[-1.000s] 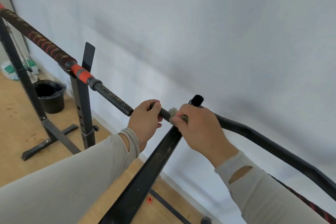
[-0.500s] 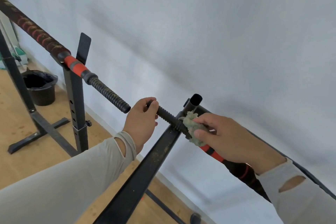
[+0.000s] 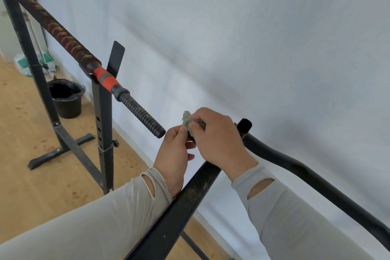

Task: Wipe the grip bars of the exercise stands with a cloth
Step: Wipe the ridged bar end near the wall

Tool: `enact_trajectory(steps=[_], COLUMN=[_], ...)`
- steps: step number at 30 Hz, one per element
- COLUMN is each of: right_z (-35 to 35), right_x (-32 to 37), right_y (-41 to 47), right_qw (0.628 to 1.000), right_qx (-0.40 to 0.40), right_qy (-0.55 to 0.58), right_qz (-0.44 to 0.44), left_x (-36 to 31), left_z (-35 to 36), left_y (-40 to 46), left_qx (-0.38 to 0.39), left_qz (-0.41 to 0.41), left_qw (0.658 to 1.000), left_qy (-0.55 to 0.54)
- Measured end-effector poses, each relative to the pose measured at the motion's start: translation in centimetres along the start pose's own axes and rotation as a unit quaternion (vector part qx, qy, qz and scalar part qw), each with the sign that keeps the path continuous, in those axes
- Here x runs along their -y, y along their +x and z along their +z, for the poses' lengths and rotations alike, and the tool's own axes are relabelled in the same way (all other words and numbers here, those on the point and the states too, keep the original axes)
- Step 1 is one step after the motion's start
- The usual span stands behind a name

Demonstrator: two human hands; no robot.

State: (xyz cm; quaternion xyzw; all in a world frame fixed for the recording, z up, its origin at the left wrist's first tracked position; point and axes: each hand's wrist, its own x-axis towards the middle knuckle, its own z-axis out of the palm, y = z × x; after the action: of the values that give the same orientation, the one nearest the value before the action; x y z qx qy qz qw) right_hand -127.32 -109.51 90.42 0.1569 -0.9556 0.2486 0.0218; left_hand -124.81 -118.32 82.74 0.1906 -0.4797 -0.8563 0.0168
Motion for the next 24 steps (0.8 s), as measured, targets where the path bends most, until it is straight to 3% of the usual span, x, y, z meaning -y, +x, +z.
enact_trajectory(steps=[4,10,13,16,20,24], right_z=[-0.8,-6.5,-7.8,-6.4,-1.8,-0.4], right_x=[0.0,-4.7,-5.7,-4.7,-1.1,0.5], right_y=[0.5,-3.2,-3.7,-2.9,-0.3,1.1], right_qw=[0.999,0.983,0.978,0.985,0.999,0.999], right_qx=[0.039,0.153,0.18,0.133,0.041,0.045], right_qy=[0.031,-0.104,-0.088,-0.099,-0.014,0.0], right_qz=[-0.001,0.01,0.052,0.041,0.032,0.002], left_x=[0.2,-0.1,-0.1,-0.2,-0.2,-0.1], left_z=[0.1,-0.4,-0.5,-0.7,-0.6,-0.8], left_y=[0.1,0.2,0.4,0.5,0.6,0.6], left_qx=[-0.018,-0.023,-0.02,-0.013,0.002,0.014], left_qz=[0.003,0.014,0.001,-0.015,-0.022,-0.017], left_qw=[1.0,1.0,1.0,1.0,0.999,0.999], left_qy=[0.005,0.006,-0.007,-0.016,-0.032,-0.03])
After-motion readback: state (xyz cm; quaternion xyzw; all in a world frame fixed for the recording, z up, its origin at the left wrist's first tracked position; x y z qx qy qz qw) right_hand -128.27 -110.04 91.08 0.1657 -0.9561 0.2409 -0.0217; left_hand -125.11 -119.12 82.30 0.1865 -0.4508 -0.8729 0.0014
